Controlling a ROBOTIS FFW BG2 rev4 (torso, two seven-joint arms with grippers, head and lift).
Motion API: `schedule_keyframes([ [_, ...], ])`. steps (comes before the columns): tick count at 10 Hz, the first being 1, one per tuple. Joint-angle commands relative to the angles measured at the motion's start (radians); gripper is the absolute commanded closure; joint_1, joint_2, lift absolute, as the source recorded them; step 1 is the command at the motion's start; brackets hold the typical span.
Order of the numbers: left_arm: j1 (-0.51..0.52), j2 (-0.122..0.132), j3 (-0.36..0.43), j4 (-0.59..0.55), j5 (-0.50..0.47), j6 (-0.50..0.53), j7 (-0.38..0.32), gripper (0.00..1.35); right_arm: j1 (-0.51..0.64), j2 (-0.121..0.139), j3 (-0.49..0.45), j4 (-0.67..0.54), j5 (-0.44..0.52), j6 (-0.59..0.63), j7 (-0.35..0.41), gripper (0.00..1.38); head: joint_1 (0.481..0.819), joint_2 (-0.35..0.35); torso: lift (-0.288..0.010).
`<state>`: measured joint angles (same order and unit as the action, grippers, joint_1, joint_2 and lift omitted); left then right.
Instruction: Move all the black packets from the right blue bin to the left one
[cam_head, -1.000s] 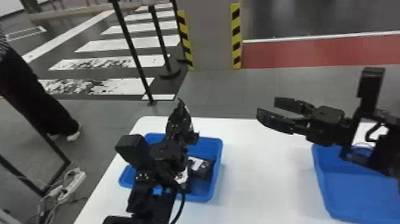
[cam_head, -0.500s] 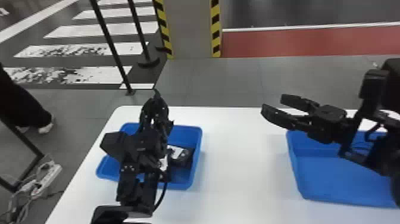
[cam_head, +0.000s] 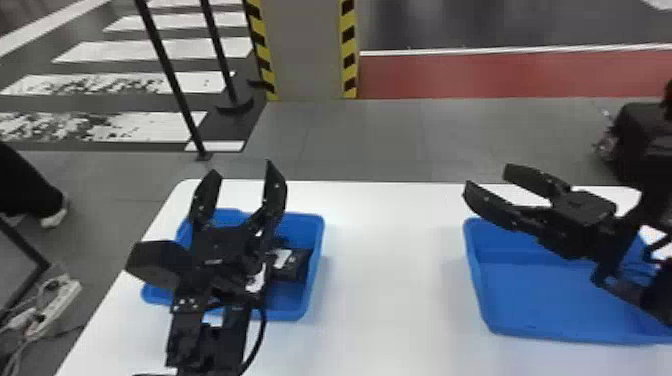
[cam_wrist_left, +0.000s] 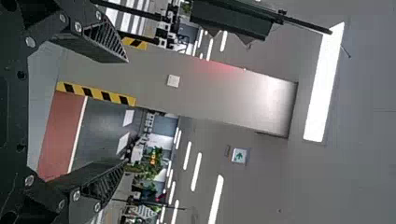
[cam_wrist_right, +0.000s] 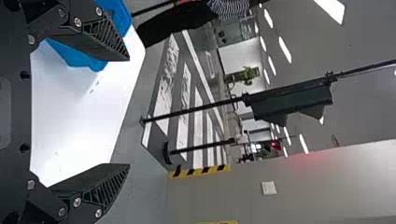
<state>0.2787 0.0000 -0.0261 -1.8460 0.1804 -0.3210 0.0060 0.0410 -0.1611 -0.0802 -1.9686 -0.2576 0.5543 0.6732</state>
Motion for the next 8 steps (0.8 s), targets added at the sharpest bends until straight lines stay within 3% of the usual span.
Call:
schedule_keyframes([
  [1, 0.065, -0.003, -0.017, -0.089, 0.016, 0.002, 0.0, 0.16, 0.111, 0.0, -0.032, -0.126, 0.047, -0.088, -0.069, 0.23, 0.669, 0.098, -0.11],
  [3, 0.17, -0.003, -0.02, -0.222, -0.001, 0.066, 0.0, 0.16, 0.246, 0.0, -0.07, -0.195, 0.09, -0.338, -0.155, 0.23, 0.663, 0.058, -0.11],
  [5, 0.269, -0.003, -0.014, -0.227, -0.021, 0.046, 0.0, 0.16, 0.408, 0.023, -0.075, -0.175, 0.021, -0.64, -0.291, 0.23, 0.673, 0.013, -0.11],
  [6, 0.332, -0.003, -0.021, -0.254, -0.021, 0.056, 0.0, 0.16, 0.477, 0.044, -0.075, -0.183, 0.008, -0.689, -0.325, 0.23, 0.695, -0.008, -0.11],
  [8, 0.404, -0.003, -0.035, -0.298, -0.053, 0.068, 0.002, 0.16, 0.568, 0.067, -0.072, -0.222, 0.05, -0.648, -0.326, 0.23, 0.695, -0.03, -0.11],
])
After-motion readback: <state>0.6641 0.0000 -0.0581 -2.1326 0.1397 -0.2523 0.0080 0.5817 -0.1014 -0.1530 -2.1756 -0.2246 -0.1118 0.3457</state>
